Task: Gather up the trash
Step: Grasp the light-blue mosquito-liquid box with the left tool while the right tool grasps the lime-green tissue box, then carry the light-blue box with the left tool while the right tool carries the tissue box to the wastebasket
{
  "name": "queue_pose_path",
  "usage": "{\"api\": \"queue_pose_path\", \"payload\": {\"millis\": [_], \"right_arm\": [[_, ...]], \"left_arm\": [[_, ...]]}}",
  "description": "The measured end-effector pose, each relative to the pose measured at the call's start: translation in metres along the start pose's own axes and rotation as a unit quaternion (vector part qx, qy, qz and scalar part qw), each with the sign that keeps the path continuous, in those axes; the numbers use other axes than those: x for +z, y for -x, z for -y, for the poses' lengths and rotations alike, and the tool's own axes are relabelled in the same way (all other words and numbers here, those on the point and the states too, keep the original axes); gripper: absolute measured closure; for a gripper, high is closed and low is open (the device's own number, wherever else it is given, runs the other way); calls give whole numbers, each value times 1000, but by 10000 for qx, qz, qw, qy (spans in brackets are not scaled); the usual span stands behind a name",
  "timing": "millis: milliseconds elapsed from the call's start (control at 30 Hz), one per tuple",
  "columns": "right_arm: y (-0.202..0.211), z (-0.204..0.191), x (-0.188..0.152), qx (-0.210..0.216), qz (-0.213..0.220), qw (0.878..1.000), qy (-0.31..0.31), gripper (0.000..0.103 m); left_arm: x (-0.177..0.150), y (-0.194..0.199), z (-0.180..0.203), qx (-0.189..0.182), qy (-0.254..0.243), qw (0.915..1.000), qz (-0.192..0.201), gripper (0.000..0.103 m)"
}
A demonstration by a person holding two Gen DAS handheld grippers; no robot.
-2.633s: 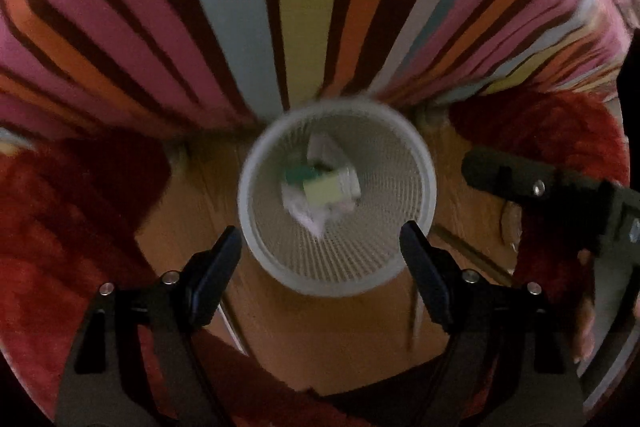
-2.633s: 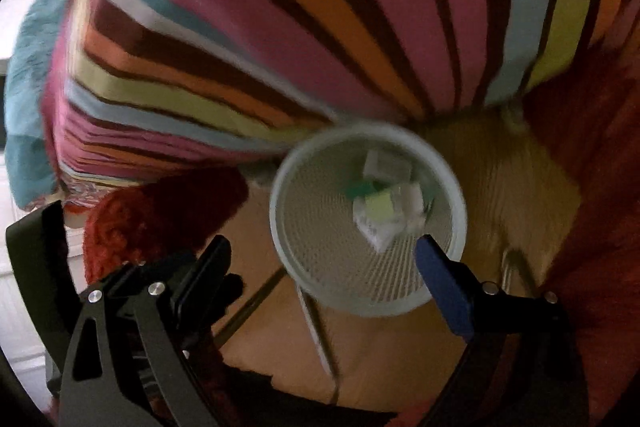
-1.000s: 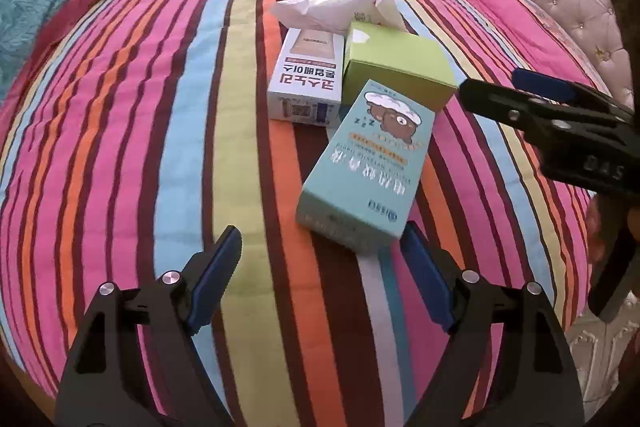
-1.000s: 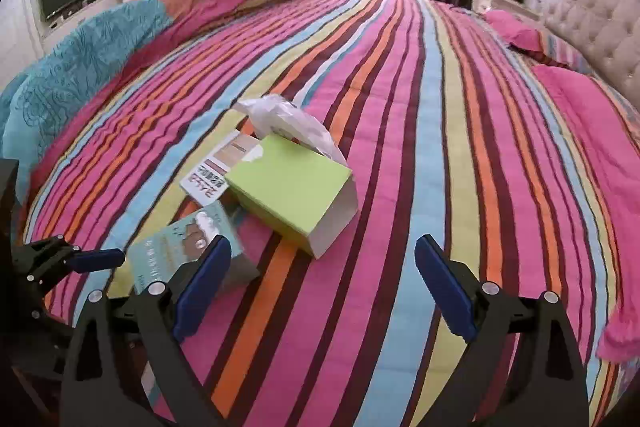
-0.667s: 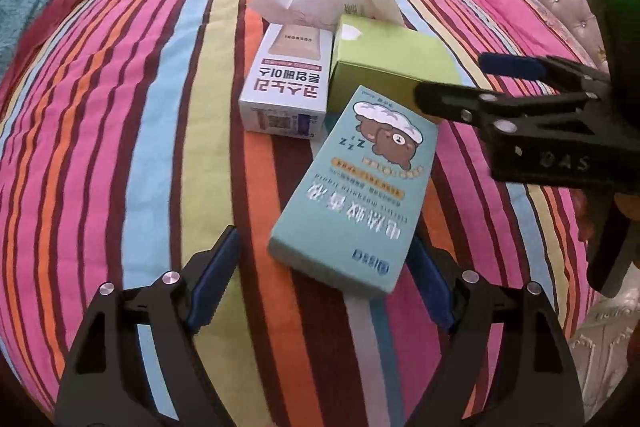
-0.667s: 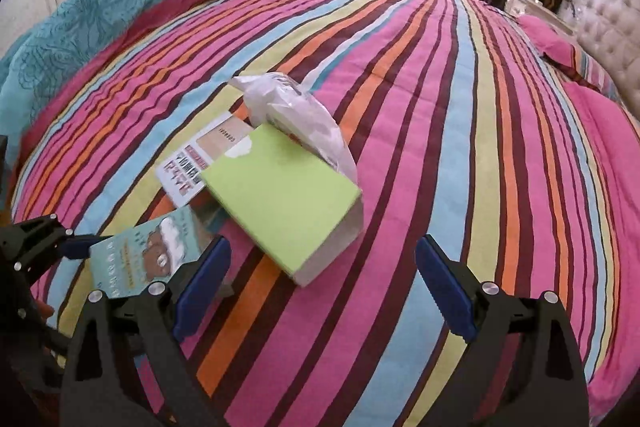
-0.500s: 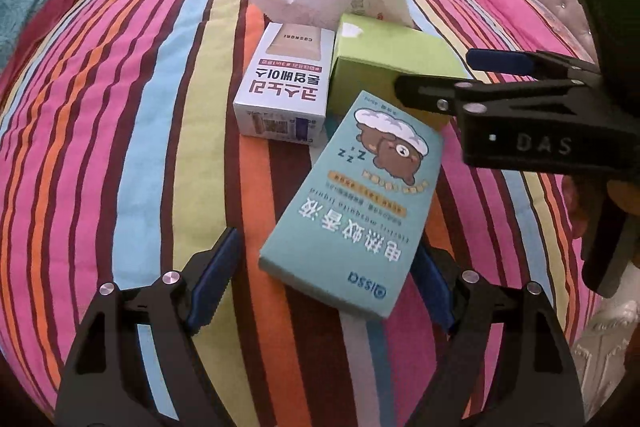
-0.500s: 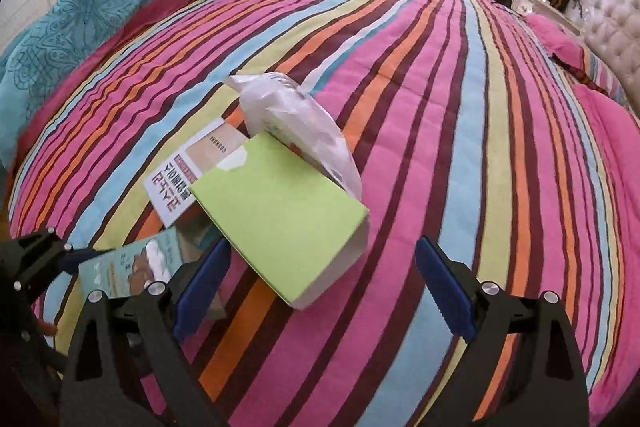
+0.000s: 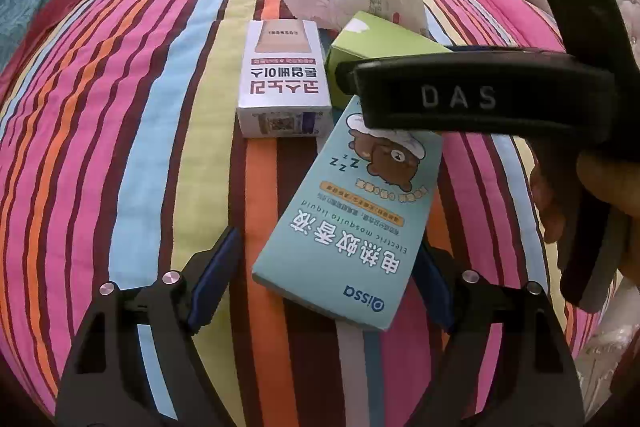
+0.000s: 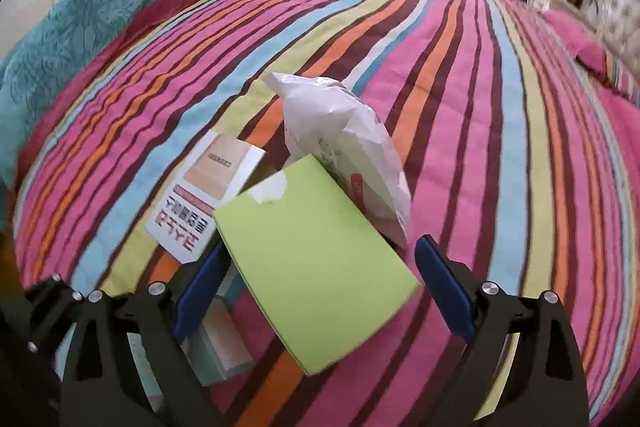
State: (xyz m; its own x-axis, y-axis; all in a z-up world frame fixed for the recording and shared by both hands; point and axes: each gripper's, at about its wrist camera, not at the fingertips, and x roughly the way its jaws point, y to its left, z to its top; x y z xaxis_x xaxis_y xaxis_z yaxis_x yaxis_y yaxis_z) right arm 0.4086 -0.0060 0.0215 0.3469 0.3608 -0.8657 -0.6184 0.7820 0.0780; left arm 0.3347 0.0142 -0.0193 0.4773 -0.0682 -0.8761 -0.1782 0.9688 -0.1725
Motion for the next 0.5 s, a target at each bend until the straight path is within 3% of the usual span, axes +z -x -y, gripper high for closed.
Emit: {"api": "queue_pose_path", "payload": {"millis": [200,333,500], "right_arm": [[5,6,-6,140,-83,9989,-448,30],[16,12,-21,190,-85,9970,-751,41],[36,16,-48,310,153,9917,-1237,42]], "left_arm": [[-7,3,-1,187,-167,9997,35,42],[-11,9,-12,5,-87,9999,63,46],[-19,20,-19,-127,-62,9998,154,47]]}}
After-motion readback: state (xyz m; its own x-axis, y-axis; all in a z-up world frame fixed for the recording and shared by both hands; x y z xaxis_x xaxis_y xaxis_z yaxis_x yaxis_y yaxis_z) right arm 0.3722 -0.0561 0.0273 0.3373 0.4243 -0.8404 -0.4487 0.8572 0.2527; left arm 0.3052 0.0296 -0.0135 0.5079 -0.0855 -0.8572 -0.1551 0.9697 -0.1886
